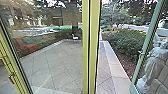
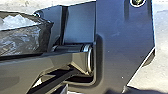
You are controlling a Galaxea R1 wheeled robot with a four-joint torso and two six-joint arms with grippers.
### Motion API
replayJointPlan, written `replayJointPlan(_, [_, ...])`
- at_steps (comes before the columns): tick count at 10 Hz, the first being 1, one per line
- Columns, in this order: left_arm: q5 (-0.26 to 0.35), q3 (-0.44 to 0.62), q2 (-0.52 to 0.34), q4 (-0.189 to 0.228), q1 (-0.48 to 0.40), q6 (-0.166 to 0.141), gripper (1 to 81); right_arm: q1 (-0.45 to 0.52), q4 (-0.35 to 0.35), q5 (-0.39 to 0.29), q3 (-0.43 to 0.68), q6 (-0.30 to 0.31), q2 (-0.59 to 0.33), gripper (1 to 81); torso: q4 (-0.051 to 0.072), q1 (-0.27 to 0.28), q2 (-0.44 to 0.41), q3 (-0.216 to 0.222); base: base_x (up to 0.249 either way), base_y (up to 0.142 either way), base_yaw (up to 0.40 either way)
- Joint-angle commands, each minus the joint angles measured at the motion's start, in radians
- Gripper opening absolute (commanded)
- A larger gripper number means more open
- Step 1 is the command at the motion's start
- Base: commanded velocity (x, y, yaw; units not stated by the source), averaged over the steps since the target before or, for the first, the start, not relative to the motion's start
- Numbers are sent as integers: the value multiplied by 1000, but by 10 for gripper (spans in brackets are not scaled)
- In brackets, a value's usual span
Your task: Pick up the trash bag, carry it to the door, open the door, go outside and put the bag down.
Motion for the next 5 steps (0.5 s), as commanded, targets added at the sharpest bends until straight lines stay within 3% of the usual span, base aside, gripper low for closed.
replayJointPlan(1, [77,1,2,6,-51,10,10,36,-10,-57,4,-6,15,811,0,0,0,0,0,0,-206])
replayJointPlan(5, [77,1,2,6,-51,10,10,34,-10,-56,4,-6,17,811,0,0,0,0,0,0,-206])
